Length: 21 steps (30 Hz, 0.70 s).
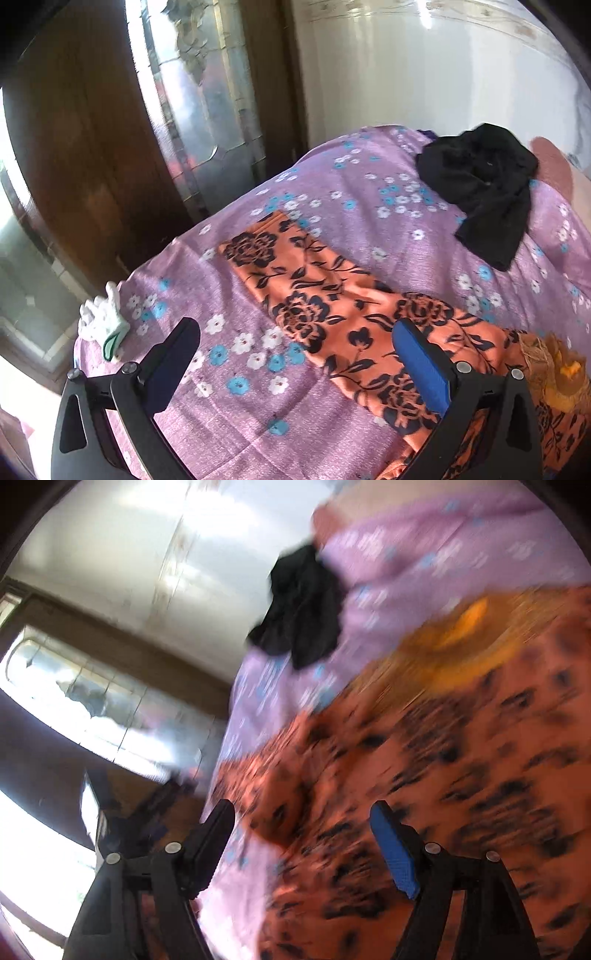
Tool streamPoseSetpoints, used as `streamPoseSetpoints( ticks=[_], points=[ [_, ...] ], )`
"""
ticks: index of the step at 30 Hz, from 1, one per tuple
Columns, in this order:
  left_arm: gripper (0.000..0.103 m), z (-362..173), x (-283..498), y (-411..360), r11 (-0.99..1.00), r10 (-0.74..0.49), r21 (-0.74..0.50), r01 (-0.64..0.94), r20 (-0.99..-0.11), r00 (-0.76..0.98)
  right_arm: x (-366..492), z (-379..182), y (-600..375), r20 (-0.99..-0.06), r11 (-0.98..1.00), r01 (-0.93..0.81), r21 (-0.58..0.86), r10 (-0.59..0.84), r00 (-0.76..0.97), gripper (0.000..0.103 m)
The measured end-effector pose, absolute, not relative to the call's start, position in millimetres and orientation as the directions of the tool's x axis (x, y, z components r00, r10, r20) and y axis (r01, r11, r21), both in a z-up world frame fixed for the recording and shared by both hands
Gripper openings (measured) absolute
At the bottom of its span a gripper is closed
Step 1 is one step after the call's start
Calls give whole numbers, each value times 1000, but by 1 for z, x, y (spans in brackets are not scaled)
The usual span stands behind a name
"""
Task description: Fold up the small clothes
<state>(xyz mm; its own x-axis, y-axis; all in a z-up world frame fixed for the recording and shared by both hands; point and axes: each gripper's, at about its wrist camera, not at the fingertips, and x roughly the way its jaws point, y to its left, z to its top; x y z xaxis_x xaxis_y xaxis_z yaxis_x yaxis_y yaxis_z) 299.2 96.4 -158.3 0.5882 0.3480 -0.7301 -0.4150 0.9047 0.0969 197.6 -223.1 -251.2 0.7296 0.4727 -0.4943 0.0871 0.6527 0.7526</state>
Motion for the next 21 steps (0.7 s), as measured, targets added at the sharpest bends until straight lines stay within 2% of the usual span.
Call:
streamPoseSetpoints(
  ticks=[3,5,7,8,12,15,17,21],
  points=[
    [103,-163,299,109,885,360,85,-458,-749,556,189,-261,-259,-547,672,192,715,367,752,75],
    [103,-166,300,119,869,373,86,-487,-760,532,191,-277,-270,-564,655,235,718,350,748,67],
    [103,-170,299,132,850,386,85,-520,-772,505,201,-298,-273,-645,682,302,666,325,691,66],
    [103,-173,299,140,840,383,74,-538,-783,490,208,-315,-271,-703,702,343,624,312,639,59],
    [103,-184,299,181,797,325,-10,-604,-836,443,210,-307,-265,-705,762,303,572,268,657,56],
    [103,-194,298,207,761,261,-86,-643,-866,425,207,-293,-261,-624,724,235,649,330,708,56],
    [103,-200,297,218,737,218,-135,-662,-880,421,212,-285,-246,-597,743,183,643,337,728,56],
    [101,-208,293,237,694,161,-213,-688,-885,437,230,-308,-214,-649,769,155,620,392,652,57]
  ],
)
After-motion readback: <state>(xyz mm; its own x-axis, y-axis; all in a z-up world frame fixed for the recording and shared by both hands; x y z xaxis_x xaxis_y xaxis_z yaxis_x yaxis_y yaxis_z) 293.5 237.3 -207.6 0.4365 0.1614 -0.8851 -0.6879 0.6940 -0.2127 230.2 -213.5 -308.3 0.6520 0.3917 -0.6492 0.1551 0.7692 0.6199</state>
